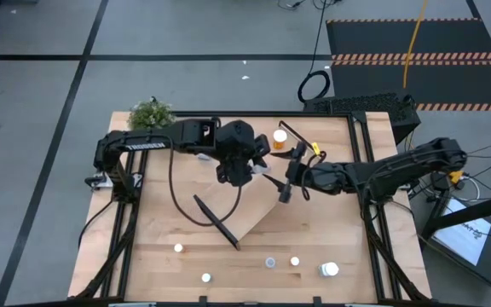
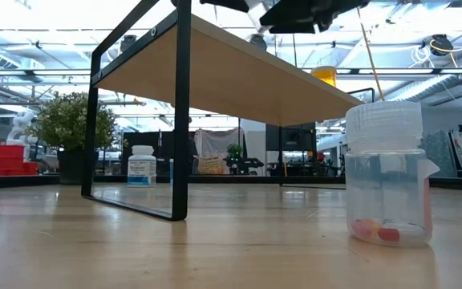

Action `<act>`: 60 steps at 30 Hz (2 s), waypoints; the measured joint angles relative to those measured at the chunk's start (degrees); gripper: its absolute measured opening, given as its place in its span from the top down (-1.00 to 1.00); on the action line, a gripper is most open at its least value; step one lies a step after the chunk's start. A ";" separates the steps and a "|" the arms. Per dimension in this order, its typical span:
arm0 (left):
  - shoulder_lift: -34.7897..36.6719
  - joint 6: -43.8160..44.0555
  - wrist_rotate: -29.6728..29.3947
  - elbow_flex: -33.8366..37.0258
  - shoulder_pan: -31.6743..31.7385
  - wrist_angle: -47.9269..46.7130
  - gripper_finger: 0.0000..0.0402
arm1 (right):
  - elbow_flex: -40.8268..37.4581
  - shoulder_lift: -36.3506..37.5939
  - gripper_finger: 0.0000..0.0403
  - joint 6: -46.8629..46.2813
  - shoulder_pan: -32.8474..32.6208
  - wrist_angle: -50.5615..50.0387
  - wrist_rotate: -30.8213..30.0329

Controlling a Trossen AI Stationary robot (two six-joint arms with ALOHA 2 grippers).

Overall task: Pick and place medicine bottles onto shelf by color
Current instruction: Put the top transparent pill bottle on the shelf

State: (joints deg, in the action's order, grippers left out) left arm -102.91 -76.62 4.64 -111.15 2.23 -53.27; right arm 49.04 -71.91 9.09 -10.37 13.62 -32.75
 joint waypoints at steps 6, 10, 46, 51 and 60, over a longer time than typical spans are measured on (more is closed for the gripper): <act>0.02 0.64 0.04 0.00 -0.49 0.38 0.14 | 0.00 -1.61 -0.51 3.99 0.61 3.43 4.99; 0.02 0.99 0.04 0.00 -0.47 -0.32 0.14 | 0.00 -2.06 -0.34 5.53 0.61 4.98 6.01; 0.09 25.32 -4.22 0.04 -2.45 0.52 -0.44 | -0.02 -2.02 0.16 6.72 0.61 5.41 4.69; 0.09 35.38 -11.81 0.04 -3.73 2.72 -0.59 | -0.02 -2.02 0.16 6.60 0.54 5.45 -0.63; 0.09 48.88 -16.26 0.04 -3.12 2.35 -0.36 | -0.02 -2.02 0.16 4.88 0.52 6.33 -4.92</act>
State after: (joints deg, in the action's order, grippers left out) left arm -102.83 -27.75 -11.62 -111.11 -0.89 -50.92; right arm 49.01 -73.93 13.98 -9.85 19.94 -37.67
